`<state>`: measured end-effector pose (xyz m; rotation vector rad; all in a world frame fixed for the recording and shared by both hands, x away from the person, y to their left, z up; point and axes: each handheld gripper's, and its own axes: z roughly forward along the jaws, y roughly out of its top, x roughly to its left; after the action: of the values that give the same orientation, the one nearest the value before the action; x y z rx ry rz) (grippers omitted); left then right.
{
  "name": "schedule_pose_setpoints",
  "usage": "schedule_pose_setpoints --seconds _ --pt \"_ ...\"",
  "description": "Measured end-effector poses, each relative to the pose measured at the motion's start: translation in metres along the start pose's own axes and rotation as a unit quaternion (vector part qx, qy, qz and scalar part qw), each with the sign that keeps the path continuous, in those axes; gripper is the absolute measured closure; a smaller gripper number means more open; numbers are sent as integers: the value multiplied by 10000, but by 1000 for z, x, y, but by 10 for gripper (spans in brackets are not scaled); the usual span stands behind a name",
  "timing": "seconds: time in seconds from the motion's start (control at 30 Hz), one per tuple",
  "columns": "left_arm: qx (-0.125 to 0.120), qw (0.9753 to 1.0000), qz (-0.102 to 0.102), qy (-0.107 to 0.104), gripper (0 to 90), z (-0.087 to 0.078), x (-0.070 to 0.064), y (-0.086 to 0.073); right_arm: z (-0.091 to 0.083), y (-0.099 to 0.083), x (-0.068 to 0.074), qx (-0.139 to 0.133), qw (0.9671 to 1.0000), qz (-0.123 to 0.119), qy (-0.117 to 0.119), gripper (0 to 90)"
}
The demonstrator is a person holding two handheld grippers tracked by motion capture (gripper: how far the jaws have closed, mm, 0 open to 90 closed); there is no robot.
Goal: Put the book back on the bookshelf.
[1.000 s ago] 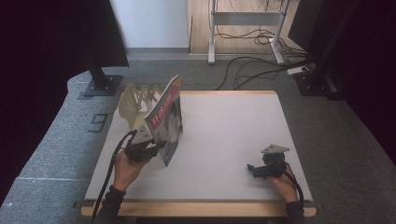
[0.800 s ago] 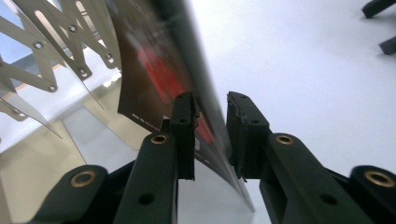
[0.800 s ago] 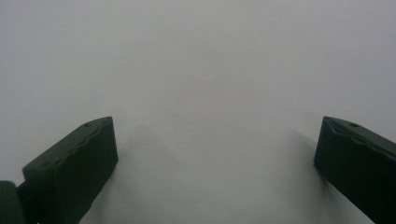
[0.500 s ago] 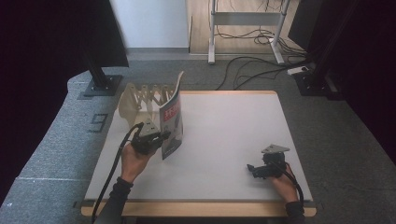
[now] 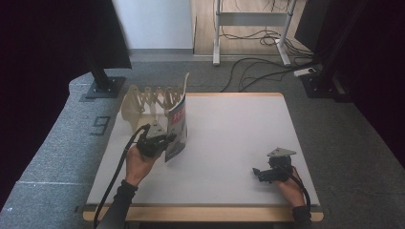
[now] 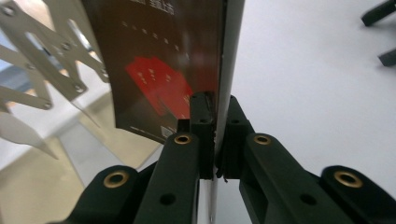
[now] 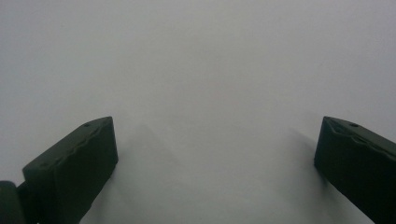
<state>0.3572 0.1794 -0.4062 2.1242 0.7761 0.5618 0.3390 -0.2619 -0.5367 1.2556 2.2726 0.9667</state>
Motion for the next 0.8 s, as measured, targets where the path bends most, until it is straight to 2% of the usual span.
schedule_pose_setpoints --seconds 0.23,0.53,0.67,0.8 --pt "-233 9994 -251 41 873 4 11 3 0 0 0 2 10000 -8 4 0" --pt "-387 9983 -135 420 873 14 20 14 0 0 0 -1 10000 -1 2 0" --pt "-435 9977 -131 507 872 23 24 17 0 0 0 -3 10000 -3 -1 0" --pt "-425 9975 -23 570 871 31 22 16 0 0 0 -3 10000 -2 0 0"
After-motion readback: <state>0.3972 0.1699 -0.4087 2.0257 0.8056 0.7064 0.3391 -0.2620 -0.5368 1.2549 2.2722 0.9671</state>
